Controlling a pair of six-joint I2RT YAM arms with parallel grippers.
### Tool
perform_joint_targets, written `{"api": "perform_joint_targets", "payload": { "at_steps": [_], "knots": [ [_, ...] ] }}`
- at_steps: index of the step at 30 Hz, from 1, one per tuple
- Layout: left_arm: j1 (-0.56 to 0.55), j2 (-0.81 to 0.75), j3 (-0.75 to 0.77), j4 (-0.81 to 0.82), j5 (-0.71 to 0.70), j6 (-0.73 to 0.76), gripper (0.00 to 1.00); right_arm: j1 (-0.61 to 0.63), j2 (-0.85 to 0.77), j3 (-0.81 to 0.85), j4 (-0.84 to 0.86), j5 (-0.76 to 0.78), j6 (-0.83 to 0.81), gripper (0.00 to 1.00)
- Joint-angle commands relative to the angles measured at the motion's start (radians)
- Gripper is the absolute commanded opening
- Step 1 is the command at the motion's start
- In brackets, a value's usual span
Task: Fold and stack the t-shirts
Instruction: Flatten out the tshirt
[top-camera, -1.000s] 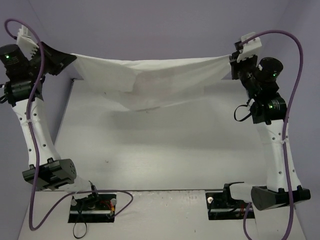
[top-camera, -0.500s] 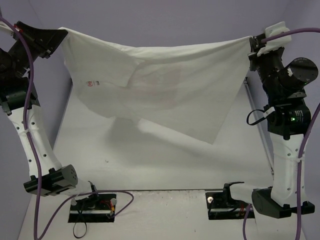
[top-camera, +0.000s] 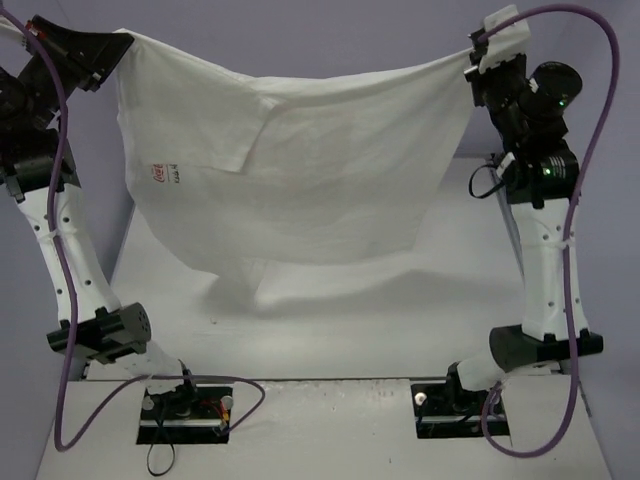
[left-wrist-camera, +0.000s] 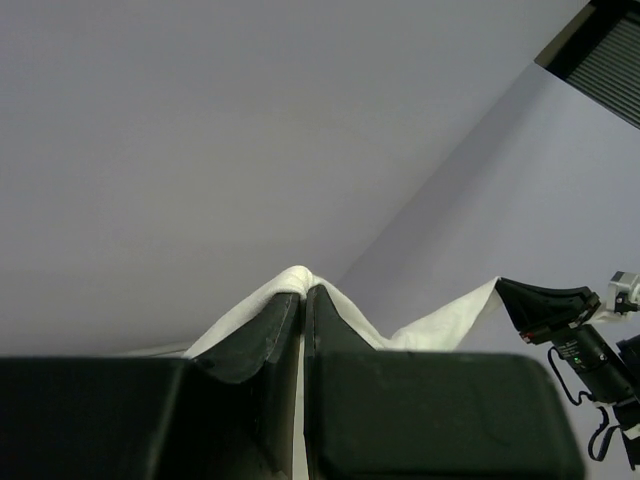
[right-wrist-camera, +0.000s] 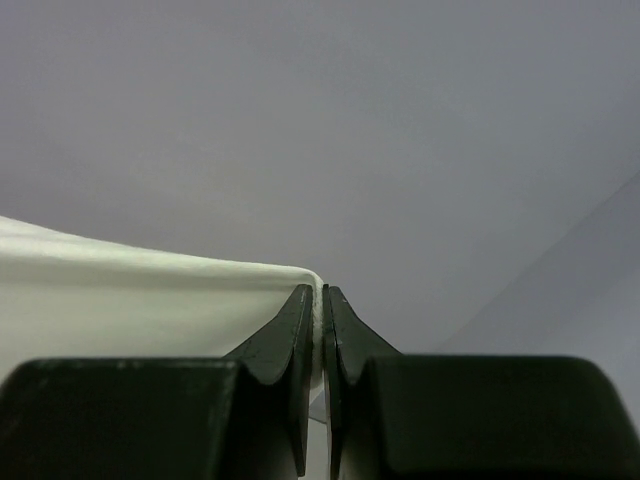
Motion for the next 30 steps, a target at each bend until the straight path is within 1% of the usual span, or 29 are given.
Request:
{"api": "perform_joint_targets", "payload": {
  "at_steps": [1, 2, 4, 6, 9, 12, 15, 18, 21, 24, 25, 26, 28, 29, 30],
  "knots": [
    [-0.029, 0.124, 0.163, -0.026, -0.051, 0.049, 0.0, -0.001, 0.117, 0.109, 0.125, -0.007, -0.02, 0.0],
    [-0.042, 0.201, 0.228, -0.027, -0.056, 0.039, 0.0, 0.0, 0.164, 0.151, 0.133, -0.011, -0.023, 0.0],
    [-0.061, 0.291, 0.318, -0.013, -0.065, 0.013, 0.0, 0.0, 0.253, 0.209, 0.142, -0.008, -0.038, 0.0],
    [-0.076, 0.384, 0.426, -0.004, -0.074, -0.022, 0.0, -0.003, 0.299, 0.28, 0.188, 0.002, -0.042, 0.0],
    [-0.086, 0.475, 0.522, 0.1, -0.088, -0.086, 0.0, -0.003, 0.382, 0.377, 0.253, 0.014, -0.043, 0.0],
    [-0.09, 0.529, 0.621, 0.127, -0.104, -0.092, 0.0, -0.003, 0.428, 0.425, 0.33, 0.031, -0.046, 0.0],
    [-0.089, 0.519, 0.621, 0.178, -0.114, -0.097, 0.0, -0.003, 0.423, 0.421, 0.395, 0.038, -0.045, 0.0],
    [-0.09, 0.49, 0.584, 0.192, -0.095, -0.087, 0.0, -0.003, 0.396, 0.38, 0.421, 0.029, -0.059, 0.0],
    [-0.101, 0.424, 0.408, 0.205, -0.04, -0.06, 0.0, -0.003, 0.269, 0.147, 0.455, 0.026, -0.096, 0.0],
    [-0.122, 0.283, 0.221, 0.204, -0.021, 0.03, 0.0, -0.007, 0.149, -0.027, 0.465, 0.025, -0.12, 0.0],
    [-0.134, 0.234, 0.134, 0.204, -0.019, 0.049, 0.0, -0.008, 0.131, -0.104, 0.465, 0.025, -0.127, 0.0],
    [-0.154, 0.166, 0.013, 0.205, -0.016, 0.111, 0.0, -0.008, 0.069, -0.211, 0.464, 0.028, -0.133, 0.0],
    [-0.17, 0.088, -0.15, 0.204, -0.022, 0.178, 0.0, -0.008, -0.019, -0.353, 0.464, 0.038, -0.133, 0.0],
    [-0.181, 0.003, -0.332, 0.204, -0.03, 0.208, 0.0, -0.008, -0.062, -0.505, 0.465, 0.06, -0.126, 0.0],
    [-0.184, -0.047, -0.443, 0.204, -0.036, 0.23, 0.0, -0.007, -0.095, -0.593, 0.464, 0.067, -0.102, 0.0]
  ]
}}
